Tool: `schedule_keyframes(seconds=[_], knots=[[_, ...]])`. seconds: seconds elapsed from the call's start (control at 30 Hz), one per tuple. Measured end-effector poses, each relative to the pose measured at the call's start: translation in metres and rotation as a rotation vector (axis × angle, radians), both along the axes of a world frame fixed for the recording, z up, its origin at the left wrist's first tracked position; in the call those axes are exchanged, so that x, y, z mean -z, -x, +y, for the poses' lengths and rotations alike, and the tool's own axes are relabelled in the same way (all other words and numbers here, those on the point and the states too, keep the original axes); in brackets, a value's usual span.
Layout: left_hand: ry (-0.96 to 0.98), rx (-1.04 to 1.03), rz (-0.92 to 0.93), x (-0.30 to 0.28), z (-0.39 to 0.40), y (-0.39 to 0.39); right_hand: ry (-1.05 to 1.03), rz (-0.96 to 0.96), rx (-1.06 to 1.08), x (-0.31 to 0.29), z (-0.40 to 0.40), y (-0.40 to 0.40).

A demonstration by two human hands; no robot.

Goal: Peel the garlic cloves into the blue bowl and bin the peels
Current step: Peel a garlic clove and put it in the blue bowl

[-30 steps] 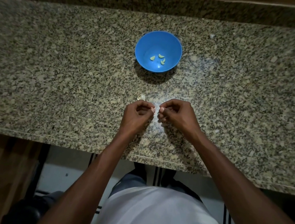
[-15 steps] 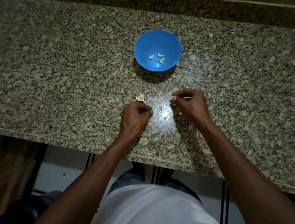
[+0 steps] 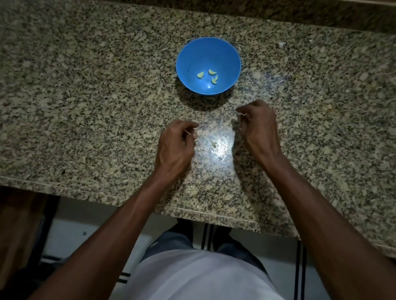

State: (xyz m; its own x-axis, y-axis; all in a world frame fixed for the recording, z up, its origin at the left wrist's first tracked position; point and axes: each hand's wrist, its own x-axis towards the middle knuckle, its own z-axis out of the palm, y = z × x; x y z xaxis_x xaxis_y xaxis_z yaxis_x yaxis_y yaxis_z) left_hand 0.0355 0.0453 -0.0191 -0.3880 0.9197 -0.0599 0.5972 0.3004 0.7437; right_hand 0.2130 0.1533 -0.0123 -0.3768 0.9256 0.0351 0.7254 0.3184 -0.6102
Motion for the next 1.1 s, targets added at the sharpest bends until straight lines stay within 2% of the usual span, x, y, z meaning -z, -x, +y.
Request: schedule_keyframes(seconds=[0.13,0.23,0.37,0.53,0.63,0.7,0.8,0.93,1.0,1.1], knots=[[-0.014,-0.042,0.009,0.0,-0.008,0.011,0.115,-0.088,-0.204,0.011,-0.033,0.016],[0.017,-0.026,0.026,0.005,-0.02,0.014,0.086,-0.146,-0.258,0.021,-0.058,0.023],[0.037,0.006,0.044,0.016,-0.037,0.01,0.141,-0.083,-0.316,0.017,-0.082,0.021],[0.086,0.136,0.179,0.025,-0.046,-0.003,0.09,-0.091,-0.137,0.018,-0.071,0.003],[0.112,0.206,0.192,0.023,-0.047,-0.016,0.134,-0.107,-0.127,0.02,-0.071,0.01],[0.107,0.25,0.15,0.022,-0.048,-0.019,0.132,-0.095,-0.206,0.022,-0.08,0.017],[0.079,0.119,0.114,0.018,-0.053,-0.01,0.188,-0.095,-0.286,0.021,-0.091,0.016],[0.164,-0.142,0.219,0.017,-0.071,0.013,0.096,-0.108,-0.126,0.024,-0.079,0.001],[0.249,-0.131,0.247,0.016,-0.081,0.012,0.052,-0.187,-0.169,0.028,-0.079,0.001],[0.253,-0.05,0.167,0.016,-0.091,-0.01,0.02,-0.135,-0.278,0.026,-0.099,0.015]])
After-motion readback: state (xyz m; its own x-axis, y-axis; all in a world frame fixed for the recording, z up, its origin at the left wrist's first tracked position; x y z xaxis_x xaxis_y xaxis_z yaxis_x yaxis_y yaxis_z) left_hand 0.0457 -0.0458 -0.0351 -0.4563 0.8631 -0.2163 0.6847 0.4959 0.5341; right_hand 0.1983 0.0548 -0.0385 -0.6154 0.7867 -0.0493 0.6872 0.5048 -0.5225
